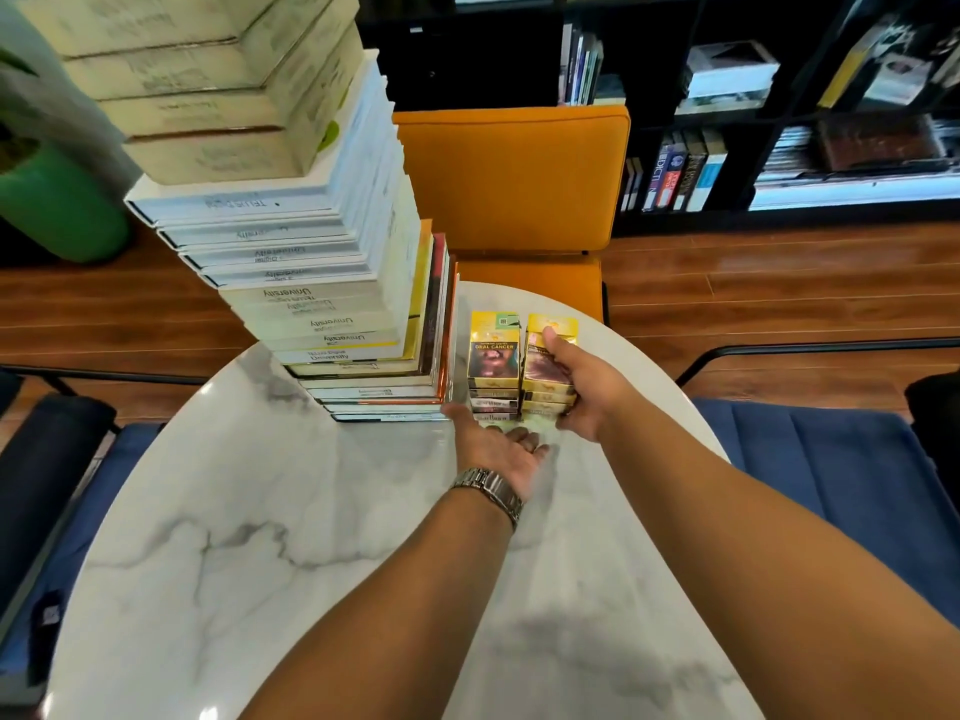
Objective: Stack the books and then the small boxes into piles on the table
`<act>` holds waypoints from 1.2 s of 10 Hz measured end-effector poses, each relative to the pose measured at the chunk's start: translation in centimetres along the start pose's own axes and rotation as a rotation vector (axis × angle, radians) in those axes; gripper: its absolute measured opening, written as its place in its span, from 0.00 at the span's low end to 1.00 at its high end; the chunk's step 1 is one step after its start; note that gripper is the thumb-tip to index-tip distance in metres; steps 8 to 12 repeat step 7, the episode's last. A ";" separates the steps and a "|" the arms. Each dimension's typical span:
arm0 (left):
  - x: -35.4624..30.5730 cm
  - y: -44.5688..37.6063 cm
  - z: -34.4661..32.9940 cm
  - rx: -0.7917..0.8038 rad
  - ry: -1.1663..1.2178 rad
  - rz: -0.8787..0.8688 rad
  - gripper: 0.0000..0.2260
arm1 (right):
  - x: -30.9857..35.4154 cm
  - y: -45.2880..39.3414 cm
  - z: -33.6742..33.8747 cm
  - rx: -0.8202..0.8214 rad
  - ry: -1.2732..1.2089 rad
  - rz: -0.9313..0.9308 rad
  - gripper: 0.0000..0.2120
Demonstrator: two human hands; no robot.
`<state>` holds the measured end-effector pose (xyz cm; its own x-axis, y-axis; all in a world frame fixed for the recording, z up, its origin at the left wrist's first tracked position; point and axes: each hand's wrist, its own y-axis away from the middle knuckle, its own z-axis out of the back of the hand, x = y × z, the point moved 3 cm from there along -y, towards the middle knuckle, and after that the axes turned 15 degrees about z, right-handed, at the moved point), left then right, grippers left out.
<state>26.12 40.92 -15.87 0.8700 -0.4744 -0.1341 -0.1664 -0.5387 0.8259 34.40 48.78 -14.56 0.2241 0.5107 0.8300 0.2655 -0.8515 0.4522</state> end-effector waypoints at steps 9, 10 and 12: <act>0.4 3.3 2.5 -0.075 -0.058 0.028 0.40 | -1.5 6.5 1.7 -0.284 0.194 -0.014 0.46; 0.4 3.3 2.5 -0.075 -0.058 0.028 0.40 | -1.5 6.5 1.7 -0.284 0.194 -0.014 0.46; 0.4 3.3 2.5 -0.075 -0.058 0.028 0.40 | -1.5 6.5 1.7 -0.284 0.194 -0.014 0.46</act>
